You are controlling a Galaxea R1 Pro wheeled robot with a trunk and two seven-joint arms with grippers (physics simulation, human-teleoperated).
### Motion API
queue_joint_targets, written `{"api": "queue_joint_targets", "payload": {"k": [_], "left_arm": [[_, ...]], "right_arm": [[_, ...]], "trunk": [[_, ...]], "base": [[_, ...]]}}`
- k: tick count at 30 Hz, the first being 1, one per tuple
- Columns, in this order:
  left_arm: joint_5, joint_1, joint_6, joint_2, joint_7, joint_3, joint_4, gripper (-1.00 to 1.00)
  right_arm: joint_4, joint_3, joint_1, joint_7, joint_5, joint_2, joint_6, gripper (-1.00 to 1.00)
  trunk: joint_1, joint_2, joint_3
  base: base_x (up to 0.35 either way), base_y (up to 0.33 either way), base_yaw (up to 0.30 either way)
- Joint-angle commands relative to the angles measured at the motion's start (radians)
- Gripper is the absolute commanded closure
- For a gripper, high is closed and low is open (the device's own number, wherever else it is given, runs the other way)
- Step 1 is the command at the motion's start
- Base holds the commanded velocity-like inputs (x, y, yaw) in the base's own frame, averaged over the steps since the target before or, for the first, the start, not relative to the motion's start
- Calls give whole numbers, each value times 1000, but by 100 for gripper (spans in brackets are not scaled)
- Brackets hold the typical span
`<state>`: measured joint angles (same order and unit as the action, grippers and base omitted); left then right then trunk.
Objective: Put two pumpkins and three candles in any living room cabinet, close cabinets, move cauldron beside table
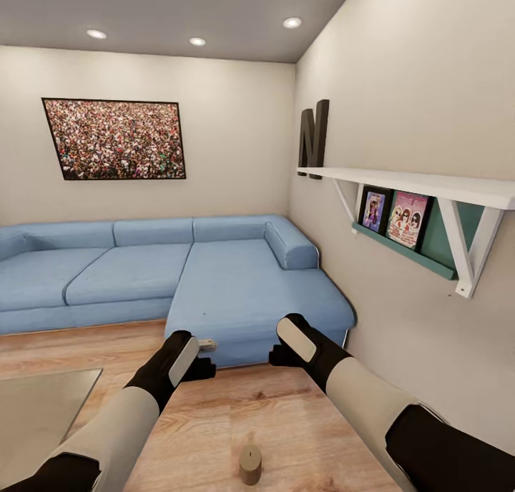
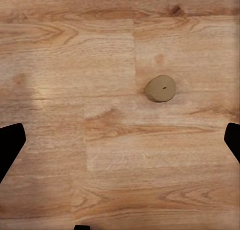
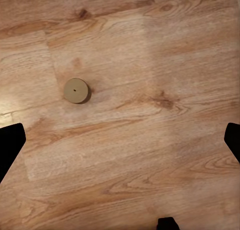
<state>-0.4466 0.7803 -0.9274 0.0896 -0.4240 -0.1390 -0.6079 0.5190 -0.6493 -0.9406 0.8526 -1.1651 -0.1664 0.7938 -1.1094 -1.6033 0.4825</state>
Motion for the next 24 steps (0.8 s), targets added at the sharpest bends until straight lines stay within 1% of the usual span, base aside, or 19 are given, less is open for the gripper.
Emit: {"api": "queue_joint_targets", "payload": {"k": [1,6,13,20,23,24], "left_arm": [[-11,1,-2,-1,-9,-4,-1,-100],[-11,1,-3,-1,-9,-4,-1,-100],[-11,1,-3,-1,-8,-4,-1,-100],[-10,1,-4,0,-9,-4,-1,-100],[-10,1,-5,2,-11,-4,6,-100],[-10,6,-6,3,-12,-4,23,-100]], "right_arm": [[1,-6,-1,8,-9,1,2,-100],[1,-6,-1,8,-9,1,2,-100],[1,-6,-1,8,-9,1,2,-100],[5,-5,-1,6,-9,3,3,-100],[43,-4,-1,8,-10,6,4,-100],[82,-2,0,10,-9,7,3,-100]], "trunk": [[0,-1,1],[0,-1,1],[0,-1,1],[0,-1,1],[0,-1,1],[0,-1,1]], "base": [[0,-3,0],[14,13,0],[117,72,0],[20,9,0],[4,2,0],[2,1,0]]}}
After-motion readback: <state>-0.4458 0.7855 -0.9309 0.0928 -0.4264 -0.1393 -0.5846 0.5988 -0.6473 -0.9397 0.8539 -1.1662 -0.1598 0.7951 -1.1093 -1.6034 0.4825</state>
